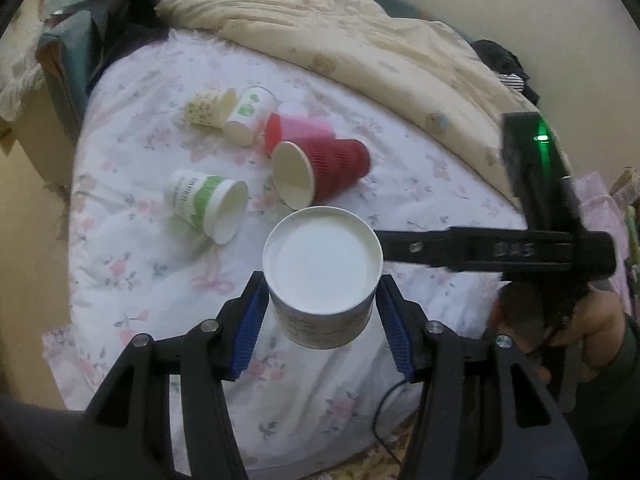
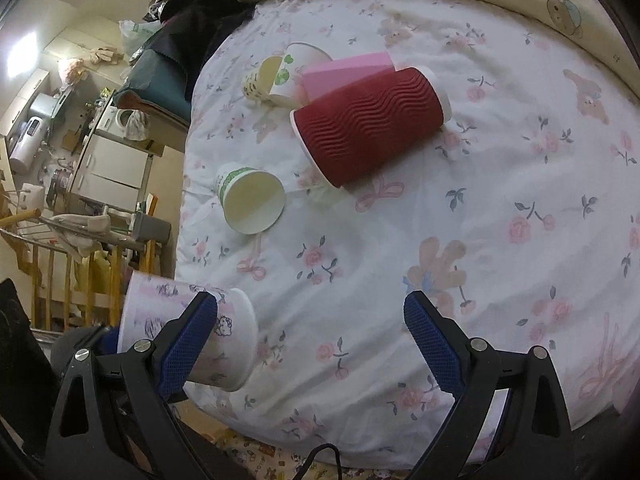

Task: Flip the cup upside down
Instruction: 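Lift and rotate the cup with the left gripper, rim down, then set the inverted cup on the sheet and open the left gripper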

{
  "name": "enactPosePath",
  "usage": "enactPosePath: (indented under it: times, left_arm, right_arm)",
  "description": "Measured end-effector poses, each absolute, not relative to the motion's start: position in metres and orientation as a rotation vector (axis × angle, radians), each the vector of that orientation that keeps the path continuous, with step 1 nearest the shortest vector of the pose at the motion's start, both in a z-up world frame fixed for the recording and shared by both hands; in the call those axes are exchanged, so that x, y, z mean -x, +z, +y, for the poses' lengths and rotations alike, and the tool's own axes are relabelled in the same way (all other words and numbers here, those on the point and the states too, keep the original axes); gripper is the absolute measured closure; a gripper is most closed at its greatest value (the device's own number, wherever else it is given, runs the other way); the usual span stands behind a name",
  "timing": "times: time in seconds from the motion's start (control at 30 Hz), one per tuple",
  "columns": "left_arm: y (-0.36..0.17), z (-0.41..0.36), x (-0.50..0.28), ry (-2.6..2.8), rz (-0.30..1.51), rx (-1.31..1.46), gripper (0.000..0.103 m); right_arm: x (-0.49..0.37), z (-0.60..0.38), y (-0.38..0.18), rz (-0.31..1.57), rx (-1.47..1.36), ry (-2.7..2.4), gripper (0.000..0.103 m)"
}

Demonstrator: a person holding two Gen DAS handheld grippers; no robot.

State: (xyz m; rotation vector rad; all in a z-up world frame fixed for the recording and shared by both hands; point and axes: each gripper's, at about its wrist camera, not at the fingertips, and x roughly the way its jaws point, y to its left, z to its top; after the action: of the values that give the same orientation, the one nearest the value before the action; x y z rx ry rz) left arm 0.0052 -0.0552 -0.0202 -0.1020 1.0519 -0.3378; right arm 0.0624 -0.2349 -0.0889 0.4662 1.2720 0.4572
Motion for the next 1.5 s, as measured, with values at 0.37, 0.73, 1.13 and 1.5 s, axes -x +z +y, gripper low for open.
enactPosePath:
  times: [0.37, 0.73, 1.13, 1.5]
  left_arm:
    - [-0.042, -0.054, -0.051, -0.128, 1.069, 0.133, 0.052]
    - [-0.104, -0.095, -0.08, -0.045, 1.133, 0.06, 0.052]
    - [-0.129, -0.11, -0.078, -0.053, 1.107, 0.01, 0.049]
    - [-0.133, -0.102, -0.074, -0.041, 1.139, 0.048, 0.017]
  right_arm:
    - [-0.052, -0.289, -0.052, 1.06, -0.512, 0.276, 0.006]
    - [-0.051, -0.314, -0.047, 1.042, -0.594, 0.272, 0.005]
    - [-0.049, -0.316, -0.042, 1.019, -0.616, 0.312, 0.005]
    - [-0.05, -0.312, -0.042, 1.034, -0.59, 0.311, 0.005]
